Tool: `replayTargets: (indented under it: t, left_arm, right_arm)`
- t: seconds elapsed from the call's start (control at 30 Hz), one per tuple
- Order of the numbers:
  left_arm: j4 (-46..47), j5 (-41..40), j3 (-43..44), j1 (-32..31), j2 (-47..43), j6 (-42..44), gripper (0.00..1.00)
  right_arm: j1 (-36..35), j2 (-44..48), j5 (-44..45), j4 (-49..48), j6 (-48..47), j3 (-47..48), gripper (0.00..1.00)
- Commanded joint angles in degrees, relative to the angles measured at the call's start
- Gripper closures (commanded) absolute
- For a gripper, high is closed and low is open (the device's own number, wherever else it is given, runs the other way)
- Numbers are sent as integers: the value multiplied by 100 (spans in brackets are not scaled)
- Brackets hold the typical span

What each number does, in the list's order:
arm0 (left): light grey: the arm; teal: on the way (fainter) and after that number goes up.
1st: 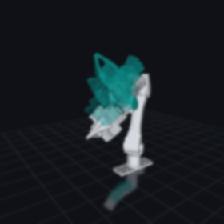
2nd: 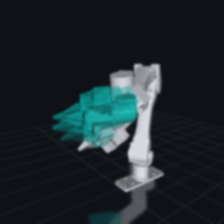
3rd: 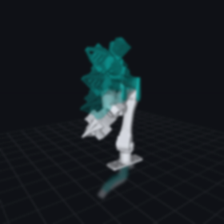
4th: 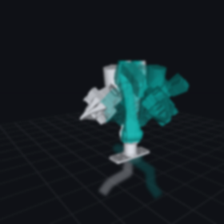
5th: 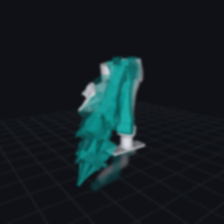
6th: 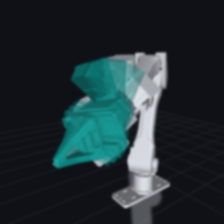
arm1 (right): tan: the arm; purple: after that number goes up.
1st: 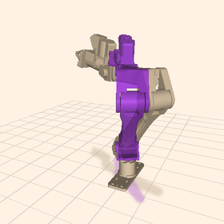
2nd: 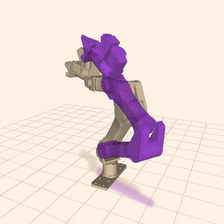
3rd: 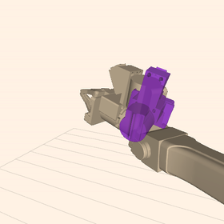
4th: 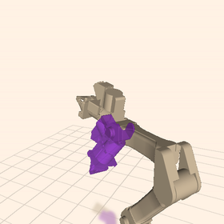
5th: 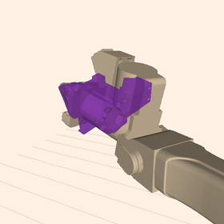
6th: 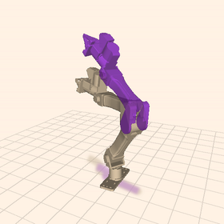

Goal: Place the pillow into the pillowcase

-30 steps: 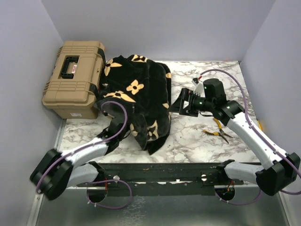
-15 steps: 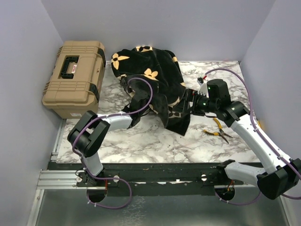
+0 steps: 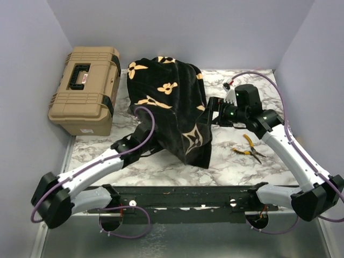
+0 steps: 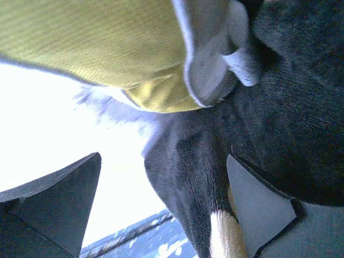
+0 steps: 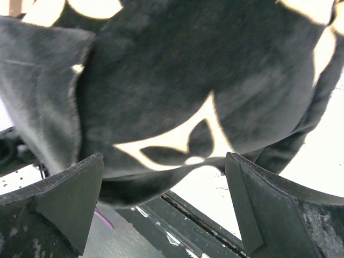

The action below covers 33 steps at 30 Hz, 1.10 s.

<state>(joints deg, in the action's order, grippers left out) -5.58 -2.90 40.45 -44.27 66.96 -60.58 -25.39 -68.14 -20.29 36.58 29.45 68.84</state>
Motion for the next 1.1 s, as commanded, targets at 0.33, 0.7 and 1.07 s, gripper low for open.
replayTargets:
  t: [0.33,0.7,1.07]
  left_arm:
    - [-5979,766,-243,-33,-2665,-208,1]
    - [-4283,1609,-479,-31,-1167,460,1]
    - [-4316,1531,321,-71,54,1485,1]
  right_arm:
    - [47,-859,-896,-133,-406,23,2]
    - [26,-2007,-1175,-1094,-91,-314,9]
    - [61,-3954,-181,-1313,-401,837,88]
